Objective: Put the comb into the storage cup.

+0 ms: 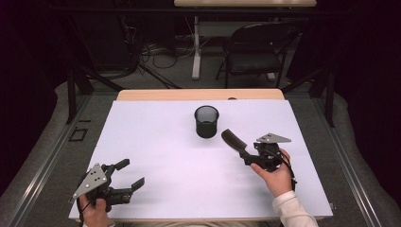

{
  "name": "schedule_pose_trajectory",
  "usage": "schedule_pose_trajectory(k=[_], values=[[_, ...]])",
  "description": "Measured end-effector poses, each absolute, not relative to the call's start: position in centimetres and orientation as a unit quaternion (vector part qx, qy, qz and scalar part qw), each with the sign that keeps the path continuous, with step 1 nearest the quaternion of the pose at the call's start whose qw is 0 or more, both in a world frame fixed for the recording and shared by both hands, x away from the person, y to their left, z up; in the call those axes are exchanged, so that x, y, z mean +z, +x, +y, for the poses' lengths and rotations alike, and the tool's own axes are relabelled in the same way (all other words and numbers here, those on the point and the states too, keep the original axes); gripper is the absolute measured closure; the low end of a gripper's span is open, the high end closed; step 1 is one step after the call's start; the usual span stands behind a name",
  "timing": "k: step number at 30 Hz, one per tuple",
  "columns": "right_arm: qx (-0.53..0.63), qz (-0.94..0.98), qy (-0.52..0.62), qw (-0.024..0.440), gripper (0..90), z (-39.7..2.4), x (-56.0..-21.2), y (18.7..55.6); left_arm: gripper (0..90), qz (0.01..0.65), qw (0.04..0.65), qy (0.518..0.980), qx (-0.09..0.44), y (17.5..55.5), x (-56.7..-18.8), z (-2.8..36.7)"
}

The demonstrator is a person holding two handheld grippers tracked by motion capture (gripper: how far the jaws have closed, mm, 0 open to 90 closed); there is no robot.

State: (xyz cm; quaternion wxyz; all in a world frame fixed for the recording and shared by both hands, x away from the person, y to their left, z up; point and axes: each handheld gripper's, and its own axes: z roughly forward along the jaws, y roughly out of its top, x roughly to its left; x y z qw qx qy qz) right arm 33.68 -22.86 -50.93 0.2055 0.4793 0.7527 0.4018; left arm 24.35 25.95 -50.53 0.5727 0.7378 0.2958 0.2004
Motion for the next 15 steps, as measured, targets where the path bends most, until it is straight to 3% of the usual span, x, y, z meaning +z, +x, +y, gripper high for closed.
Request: schedule_pose_trajectory(k=[7,15], values=[[0.382,0.762,0.485,0.196,14.8,-23.4,-50.3,34.1,15.4,0.295,0.571,0.74,0.2,24.4,-50.5,25.9],[0.359,0.776,0.484,0.189,5.4,-23.4,-49.5,34.6,15.4,0.294,0.572,0.739,0.2,24.4,-50.6,25.9]])
